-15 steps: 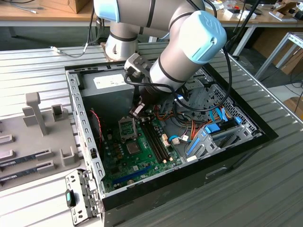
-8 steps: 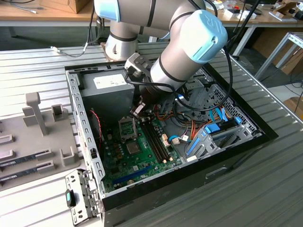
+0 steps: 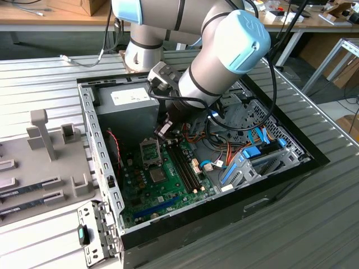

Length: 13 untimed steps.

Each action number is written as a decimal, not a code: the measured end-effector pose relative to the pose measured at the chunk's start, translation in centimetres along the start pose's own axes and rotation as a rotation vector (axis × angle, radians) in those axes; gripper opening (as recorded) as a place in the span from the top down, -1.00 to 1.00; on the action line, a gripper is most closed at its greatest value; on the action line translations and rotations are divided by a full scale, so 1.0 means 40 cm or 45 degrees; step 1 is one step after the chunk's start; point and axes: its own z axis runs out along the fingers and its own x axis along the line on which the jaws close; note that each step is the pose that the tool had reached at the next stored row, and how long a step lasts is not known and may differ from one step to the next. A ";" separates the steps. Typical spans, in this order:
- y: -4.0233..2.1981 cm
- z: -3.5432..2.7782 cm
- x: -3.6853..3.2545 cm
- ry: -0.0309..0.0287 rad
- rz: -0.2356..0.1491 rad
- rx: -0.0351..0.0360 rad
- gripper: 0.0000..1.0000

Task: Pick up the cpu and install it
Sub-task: 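Close the cpu cover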

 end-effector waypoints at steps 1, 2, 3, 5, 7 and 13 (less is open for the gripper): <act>0.000 -0.001 0.000 0.0004 0.000 0.0001 0.79; -0.002 -0.001 0.001 0.0002 0.000 0.0001 0.79; -0.004 -0.001 0.003 0.0000 0.000 0.0000 0.79; -0.007 -0.003 0.006 0.0001 0.000 0.0000 0.79; -0.009 -0.005 0.008 0.0001 0.000 0.0001 0.79; -0.015 -0.014 0.014 0.0000 0.000 -0.0001 0.79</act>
